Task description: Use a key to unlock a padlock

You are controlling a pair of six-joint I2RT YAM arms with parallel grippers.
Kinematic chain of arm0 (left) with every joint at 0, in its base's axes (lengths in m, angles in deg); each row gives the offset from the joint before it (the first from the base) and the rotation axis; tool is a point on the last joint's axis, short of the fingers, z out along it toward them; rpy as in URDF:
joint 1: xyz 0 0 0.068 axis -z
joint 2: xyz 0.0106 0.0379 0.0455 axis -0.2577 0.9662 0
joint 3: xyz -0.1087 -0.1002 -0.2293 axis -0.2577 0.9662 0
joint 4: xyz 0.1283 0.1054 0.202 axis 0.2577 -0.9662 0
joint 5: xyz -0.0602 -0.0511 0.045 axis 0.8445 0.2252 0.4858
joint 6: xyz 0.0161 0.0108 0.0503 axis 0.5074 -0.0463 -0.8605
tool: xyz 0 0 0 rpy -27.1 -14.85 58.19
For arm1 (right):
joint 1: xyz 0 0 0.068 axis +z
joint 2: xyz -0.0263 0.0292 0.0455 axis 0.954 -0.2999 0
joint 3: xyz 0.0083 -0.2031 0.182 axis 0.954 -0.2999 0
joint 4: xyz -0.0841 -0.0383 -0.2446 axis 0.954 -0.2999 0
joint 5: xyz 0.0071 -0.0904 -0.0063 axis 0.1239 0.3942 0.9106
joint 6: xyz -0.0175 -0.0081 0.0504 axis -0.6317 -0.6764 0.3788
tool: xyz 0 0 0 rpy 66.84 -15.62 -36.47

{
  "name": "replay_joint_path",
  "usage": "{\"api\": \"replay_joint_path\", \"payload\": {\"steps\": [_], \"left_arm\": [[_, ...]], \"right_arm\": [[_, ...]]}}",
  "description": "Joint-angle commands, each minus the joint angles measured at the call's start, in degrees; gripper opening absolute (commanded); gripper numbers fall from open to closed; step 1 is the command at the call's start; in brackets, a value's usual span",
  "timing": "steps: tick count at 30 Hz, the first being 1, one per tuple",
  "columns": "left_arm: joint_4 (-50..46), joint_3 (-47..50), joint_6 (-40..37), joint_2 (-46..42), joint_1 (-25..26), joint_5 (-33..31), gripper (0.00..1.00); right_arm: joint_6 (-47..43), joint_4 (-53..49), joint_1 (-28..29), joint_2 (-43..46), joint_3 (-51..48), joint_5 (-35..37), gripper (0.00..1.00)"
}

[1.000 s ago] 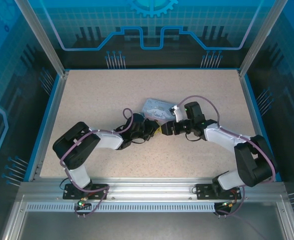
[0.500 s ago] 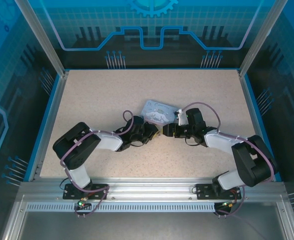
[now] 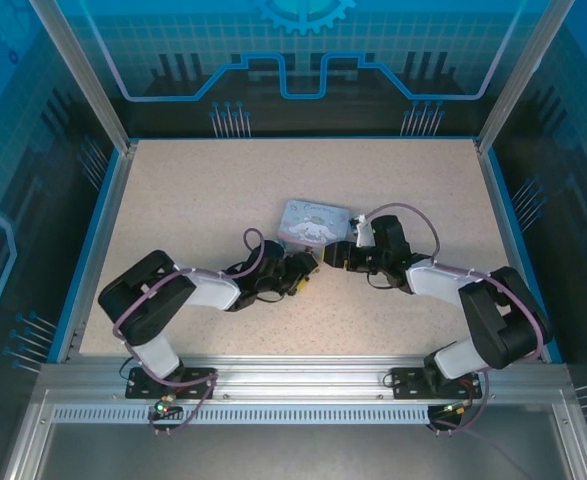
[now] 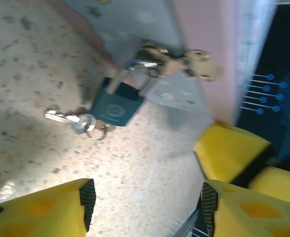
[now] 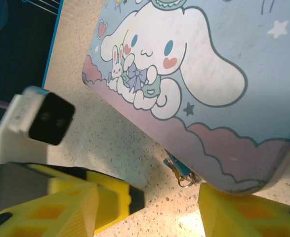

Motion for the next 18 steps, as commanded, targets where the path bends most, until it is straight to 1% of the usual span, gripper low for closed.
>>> {"api": "replay_joint_path", "payload": {"steps": [1,10,14,18], "left_arm": [[-3.92,0.18,-3.19,-4.78,0.18,-1.81,0.63],[-20.03,-3.89,-12.26,-15.39,-0.19,-7.32,0.69],[-24.46,-5.40,-14.89,-17.81,-1.14,-8.38,0.72],[-26.08,-6.08,-15.99,-18.83,-2.28,-8.22,0.74]], "right_arm": [[1.18,2.97,0.31,-1.55,-0.51,0.45,0.56],[-0.43,0.25,-0.45,-4.28,3.84,2.51,0.56],[-0.33,-0.92,-1.74,-6.65,6.92,3.34,0.55],[0.33,-1.14,-3.41,-9.32,10.49,2.19,0.55]]}}
